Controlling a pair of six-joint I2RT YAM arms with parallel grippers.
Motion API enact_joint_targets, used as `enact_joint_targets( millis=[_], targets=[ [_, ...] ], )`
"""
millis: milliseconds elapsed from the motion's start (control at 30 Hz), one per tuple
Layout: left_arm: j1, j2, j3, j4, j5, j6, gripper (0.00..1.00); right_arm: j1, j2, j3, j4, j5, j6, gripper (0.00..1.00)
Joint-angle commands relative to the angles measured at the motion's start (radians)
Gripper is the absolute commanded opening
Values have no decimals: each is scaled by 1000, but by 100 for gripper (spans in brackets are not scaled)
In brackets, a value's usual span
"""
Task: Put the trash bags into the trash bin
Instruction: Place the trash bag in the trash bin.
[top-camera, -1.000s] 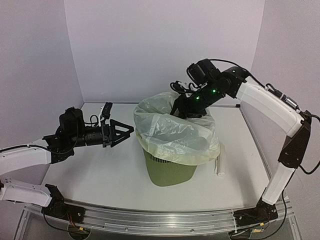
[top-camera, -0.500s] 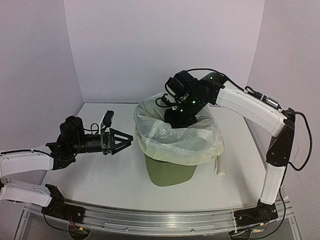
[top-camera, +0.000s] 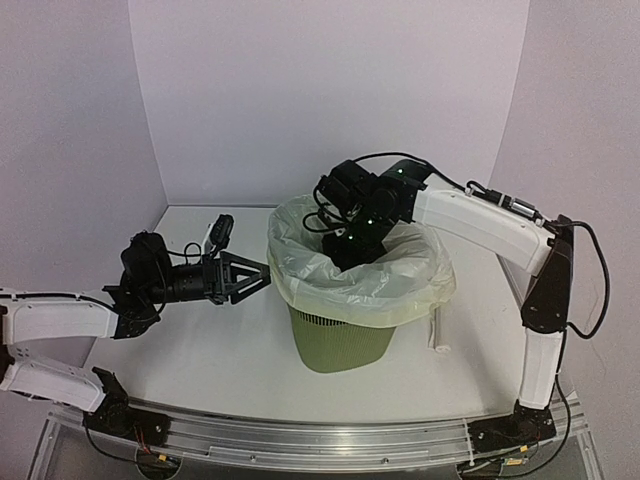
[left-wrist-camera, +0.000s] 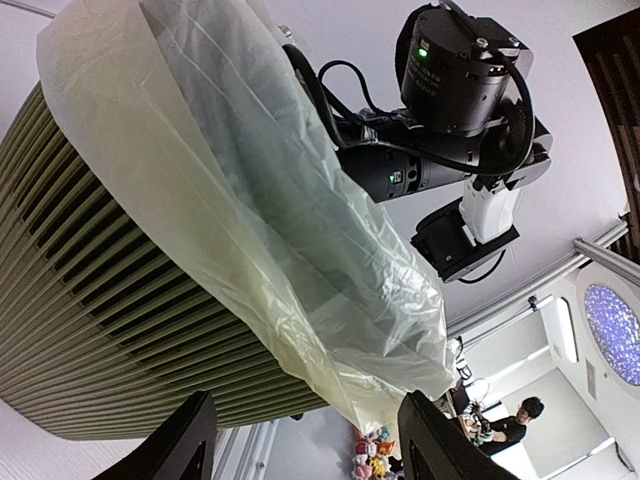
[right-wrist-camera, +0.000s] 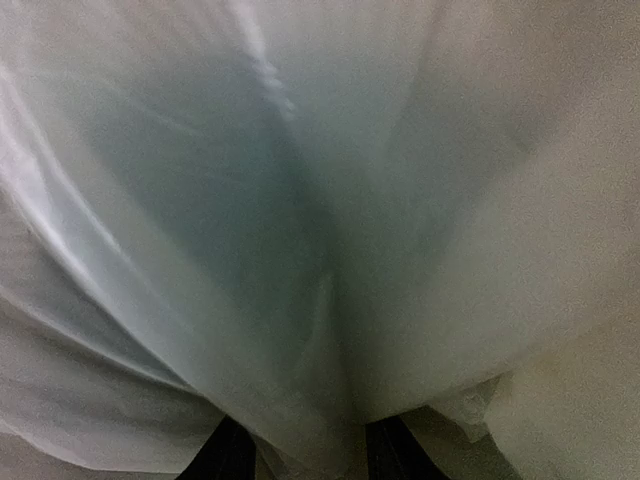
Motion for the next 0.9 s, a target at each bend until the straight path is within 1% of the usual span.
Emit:
enact_joint_targets(
  millis=[0, 167, 300, 433, 567, 600, 667, 700, 733, 833, 867],
  targets=[
    [-8, 40, 3, 133, 50, -29, 62, 7, -17, -11, 25, 10, 25, 37],
    [-23, 86, 10, 226, 73, -51, 58, 8, -20, -23, 48, 3, 38, 37],
    [-31, 102, 7, 287, 98, -57, 49, 7, -26, -38, 62, -2, 49, 36],
    [-35, 108, 21, 266, 96, -48, 36, 7, -40, -63, 84, -5, 60, 36],
    [-37, 118, 22, 327, 105, -72, 30, 8, -46, -78, 101, -15, 73, 35],
    [-38, 121, 28, 319, 102, -70, 27, 7, -47, -80, 106, -23, 75, 35],
    [-40, 130, 39, 290, 91, -65, 13, 8, -50, -80, 116, -37, 75, 35],
    [-39, 138, 46, 264, 84, -66, 4, 8, -50, -81, 118, -40, 75, 35],
    [-40, 141, 48, 241, 77, -66, 1, 8, -49, -82, 119, -43, 73, 35],
    [-42, 131, 44, 168, 40, -49, 0, 8, -47, -88, 122, -44, 68, 35],
    [-43, 120, 44, 121, 20, -38, 0, 8, -44, -91, 122, -43, 69, 35]
  ],
)
